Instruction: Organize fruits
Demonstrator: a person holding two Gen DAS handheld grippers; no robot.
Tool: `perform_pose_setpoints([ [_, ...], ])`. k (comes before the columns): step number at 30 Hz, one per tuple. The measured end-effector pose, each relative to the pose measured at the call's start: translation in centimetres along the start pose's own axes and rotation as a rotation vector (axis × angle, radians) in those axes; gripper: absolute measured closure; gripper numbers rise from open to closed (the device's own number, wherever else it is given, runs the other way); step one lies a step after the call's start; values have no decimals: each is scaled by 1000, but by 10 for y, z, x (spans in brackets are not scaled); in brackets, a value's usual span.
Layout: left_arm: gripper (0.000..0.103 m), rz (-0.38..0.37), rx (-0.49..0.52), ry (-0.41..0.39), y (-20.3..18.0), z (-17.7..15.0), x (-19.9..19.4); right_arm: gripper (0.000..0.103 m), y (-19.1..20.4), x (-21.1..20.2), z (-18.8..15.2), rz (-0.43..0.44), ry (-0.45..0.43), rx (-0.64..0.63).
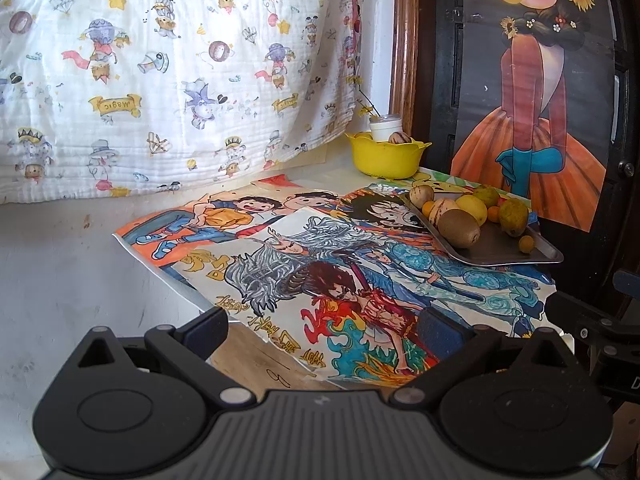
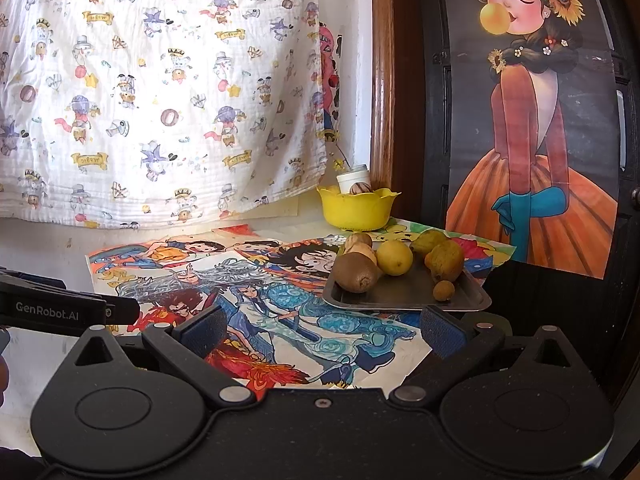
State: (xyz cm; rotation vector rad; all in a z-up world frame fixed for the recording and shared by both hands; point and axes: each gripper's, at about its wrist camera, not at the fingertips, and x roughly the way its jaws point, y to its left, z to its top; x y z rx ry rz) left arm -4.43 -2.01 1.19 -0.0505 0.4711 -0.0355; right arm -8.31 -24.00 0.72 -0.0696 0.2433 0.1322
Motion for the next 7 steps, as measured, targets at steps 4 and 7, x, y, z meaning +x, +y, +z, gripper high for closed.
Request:
perform_pose_setpoints([
  [4,0,1,3,4,0,-1,0,1,0,0,1,0,2,0],
  [7,0,0,6,4,-1,-1,1,1,0,0,1,0,2,0],
])
